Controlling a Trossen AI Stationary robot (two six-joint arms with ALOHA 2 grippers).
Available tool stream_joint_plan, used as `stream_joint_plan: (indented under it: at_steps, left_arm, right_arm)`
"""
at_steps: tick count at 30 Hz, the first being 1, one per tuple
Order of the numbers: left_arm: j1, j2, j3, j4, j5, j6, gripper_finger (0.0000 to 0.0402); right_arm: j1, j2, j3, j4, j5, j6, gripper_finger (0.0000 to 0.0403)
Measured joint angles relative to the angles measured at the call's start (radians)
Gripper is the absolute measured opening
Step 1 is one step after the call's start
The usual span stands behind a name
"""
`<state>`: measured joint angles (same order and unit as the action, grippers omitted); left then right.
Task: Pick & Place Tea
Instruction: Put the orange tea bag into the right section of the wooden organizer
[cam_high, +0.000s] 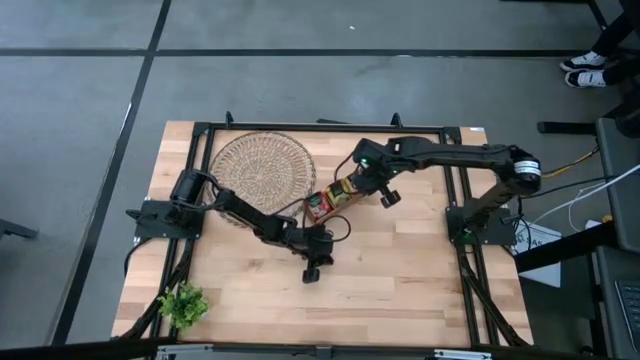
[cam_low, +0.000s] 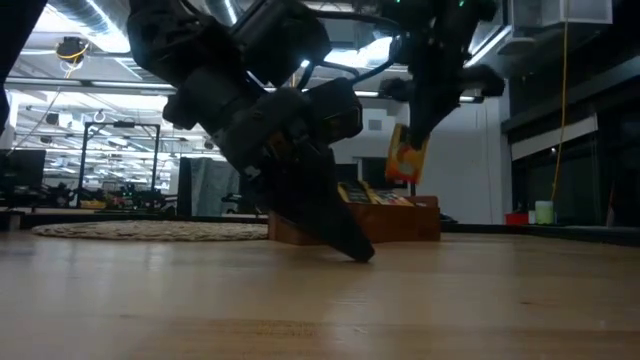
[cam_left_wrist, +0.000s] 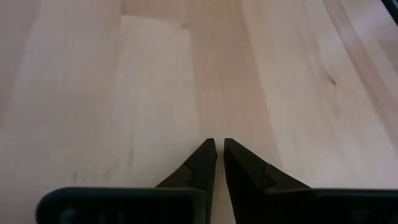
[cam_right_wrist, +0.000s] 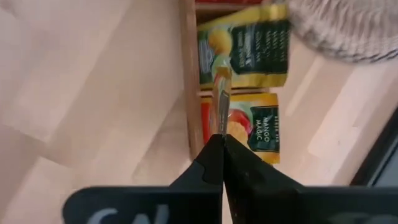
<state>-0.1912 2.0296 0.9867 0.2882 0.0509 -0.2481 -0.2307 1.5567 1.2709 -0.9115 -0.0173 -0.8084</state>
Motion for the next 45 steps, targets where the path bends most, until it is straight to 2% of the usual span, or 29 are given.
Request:
stream_joint_plan:
  at_steps: [7, 14, 23, 28, 31, 36, 39, 45]
  left_arm:
    - [0.009, -0.001, 0.001, -0.012, -0.011, 0.001, 0.0033]
    - [0.014, -0.001, 0.001, -0.033, -0.018, 0.001, 0.0033]
    - [0.031, -0.002, 0.001, -0.037, -0.003, 0.001, 0.0033]
    - [0.034, -0.002, 0.000, -0.038, -0.002, 0.000, 0.0033]
    - [0.033, -0.002, 0.001, -0.041, -0.010, -0.003, 0.0033]
    - [0.030, -0.013, 0.000, -0.056, -0.063, -0.010, 0.0028]
    - [0.024, -0.026, 0.000, -0.073, -0.101, -0.011, 0.0022]
    - [-0.010, -0.078, -0.003, -0.179, -0.257, -0.018, 0.0012]
  right_arm:
    - [-0.044, 0.101, 0.000, 0.000, 0.141, -0.124, 0.0004]
    - [-0.081, 0.153, 0.000, 0.000, 0.133, -0.140, 0.0004]
    - [-0.081, 0.152, 0.000, -0.008, 0.131, -0.185, 0.0005]
    - [-0.080, 0.152, 0.000, 0.003, 0.226, -0.301, 0.0005]
    - [-0.083, 0.152, 0.012, 0.003, 0.242, -0.362, 0.0005]
    - [-0.086, 0.151, 0.078, 0.002, 0.227, -0.437, 0.0005]
    - [-0.098, 0.149, 0.115, 0.004, 0.160, -0.462, 0.0004]
    - [-0.124, 0.150, 0.126, -0.016, 0.128, -0.505, 0.0004]
